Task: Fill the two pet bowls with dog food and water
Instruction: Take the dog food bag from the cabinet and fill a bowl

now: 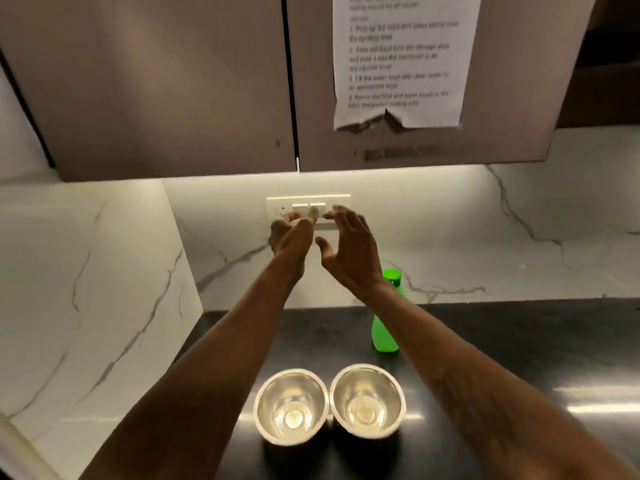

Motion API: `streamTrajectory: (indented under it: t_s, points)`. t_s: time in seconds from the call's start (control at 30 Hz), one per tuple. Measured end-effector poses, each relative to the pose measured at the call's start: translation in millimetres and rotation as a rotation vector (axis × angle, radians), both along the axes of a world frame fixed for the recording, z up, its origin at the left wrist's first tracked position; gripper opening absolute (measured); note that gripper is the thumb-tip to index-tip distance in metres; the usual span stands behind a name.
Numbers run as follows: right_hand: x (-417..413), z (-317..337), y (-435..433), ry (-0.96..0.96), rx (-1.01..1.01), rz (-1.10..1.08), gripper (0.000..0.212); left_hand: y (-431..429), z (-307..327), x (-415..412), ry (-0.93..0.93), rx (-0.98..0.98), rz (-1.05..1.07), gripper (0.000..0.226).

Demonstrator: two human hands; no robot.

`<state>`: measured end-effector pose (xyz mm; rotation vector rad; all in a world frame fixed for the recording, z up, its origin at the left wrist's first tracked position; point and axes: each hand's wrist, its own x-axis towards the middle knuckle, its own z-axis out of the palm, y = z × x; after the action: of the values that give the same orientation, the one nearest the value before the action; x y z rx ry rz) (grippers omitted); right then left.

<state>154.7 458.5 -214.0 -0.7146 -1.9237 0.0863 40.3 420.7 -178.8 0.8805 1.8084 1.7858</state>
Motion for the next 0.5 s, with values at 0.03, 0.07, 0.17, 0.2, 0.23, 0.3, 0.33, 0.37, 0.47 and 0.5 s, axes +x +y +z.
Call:
streamTrajectory:
  t_s: [0.03, 0.07, 0.17, 0.2, 0.23, 0.3, 0.33, 0.37, 0.47, 0.5]
  points:
    - [-1, 14, 1, 0.031, 0.044, 0.006, 0.049, 6, 13, 1, -0.024, 0.027, -0.011, 0.051]
    - [-2, 27, 2, 0.054, 0.078, 0.006, 0.050, 10, 27, 4, -0.048, 0.041, -0.006, 0.056]
    - [-3, 65, 5, 0.046, 0.141, 0.025, 0.056, 16, 65, 14, -0.141, 0.120, -0.025, 0.042]
    - [-3, 74, 5, 0.041, 0.158, 0.025, 0.057, 16, 73, 17, -0.199, 0.133, -0.027, 0.031]
    - [-2, 80, 4, 0.043, 0.175, 0.018, 0.056, 18, 78, 20, -0.270, 0.159, -0.032, 0.026]
    - [0, 89, 3, 0.063, 0.203, 0.001, 0.052, 22, 83, 21, -0.434, 0.208, -0.059, 0.030]
    - [1, 93, 4, 0.073, 0.218, -0.008, 0.047, 23, 87, 21, -0.502, 0.244, -0.087, 0.030]
    - [2, 96, 6, 0.073, 0.228, -0.017, 0.041, 23, 91, 20, -0.557, 0.280, -0.110, 0.028]
    - [4, 99, 11, 0.036, 0.218, -0.023, 0.041, 26, 96, 19, -0.623, 0.329, -0.142, 0.030]
    - [4, 99, 13, 0.027, 0.215, -0.023, 0.042, 26, 96, 20, -0.624, 0.346, -0.145, 0.036]
